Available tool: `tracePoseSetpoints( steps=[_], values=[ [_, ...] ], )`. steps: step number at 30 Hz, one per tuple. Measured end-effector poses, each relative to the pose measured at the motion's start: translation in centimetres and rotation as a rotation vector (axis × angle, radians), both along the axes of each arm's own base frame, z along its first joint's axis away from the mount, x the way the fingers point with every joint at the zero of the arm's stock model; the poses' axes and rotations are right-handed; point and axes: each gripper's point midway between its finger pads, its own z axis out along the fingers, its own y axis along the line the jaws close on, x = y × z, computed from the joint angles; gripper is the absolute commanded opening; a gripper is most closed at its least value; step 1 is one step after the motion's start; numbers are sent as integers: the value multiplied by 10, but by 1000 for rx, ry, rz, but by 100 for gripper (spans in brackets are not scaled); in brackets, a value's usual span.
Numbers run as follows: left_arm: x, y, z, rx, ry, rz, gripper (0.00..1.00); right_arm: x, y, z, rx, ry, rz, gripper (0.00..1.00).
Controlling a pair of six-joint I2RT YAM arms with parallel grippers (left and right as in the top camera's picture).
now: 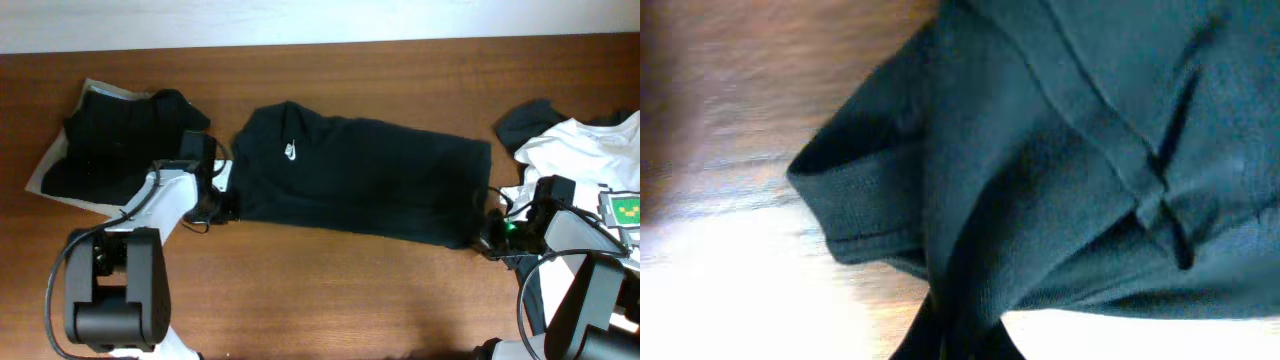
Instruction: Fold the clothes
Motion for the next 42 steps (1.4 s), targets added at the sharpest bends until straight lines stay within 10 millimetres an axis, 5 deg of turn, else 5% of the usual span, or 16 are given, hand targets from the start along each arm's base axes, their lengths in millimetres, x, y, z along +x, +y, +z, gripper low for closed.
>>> tracePoseSetpoints(
  steps=[6,7,8,10,15,17,19,21,24,28,30,36,42],
  values=[
    [-35,25,29,30,112,63,0,-53,12,16,46,263,51,4],
    [-45,28,38,46,131,65,6,-59,12,19,44,292,63,4],
    [-49,29,42,53,140,64,25,-64,11,20,38,313,72,38],
    [-63,31,47,68,185,64,62,-69,9,19,21,334,90,50],
    [-79,38,54,100,256,68,70,-39,-11,36,-57,257,97,55],
    [-60,35,75,84,201,71,68,0,-29,63,-117,144,89,58],
    [3,11,97,-47,-42,41,58,31,-42,82,-165,36,84,59],
    [62,-32,123,-158,-304,-74,57,52,-45,93,-167,-56,79,59],
    [97,-97,117,-252,-421,-228,57,61,-41,97,-139,-104,81,61],
    [106,-122,31,-265,-307,-273,56,64,-39,98,-126,-120,82,62],
    [107,-121,10,-250,-284,-277,45,65,-38,98,-124,-125,82,62],
    [119,-111,5,-171,-322,-289,0,75,-43,101,-146,-169,81,62],
    [120,-110,25,-158,-261,-289,0,94,-51,101,-182,-240,79,59]
  ],
)
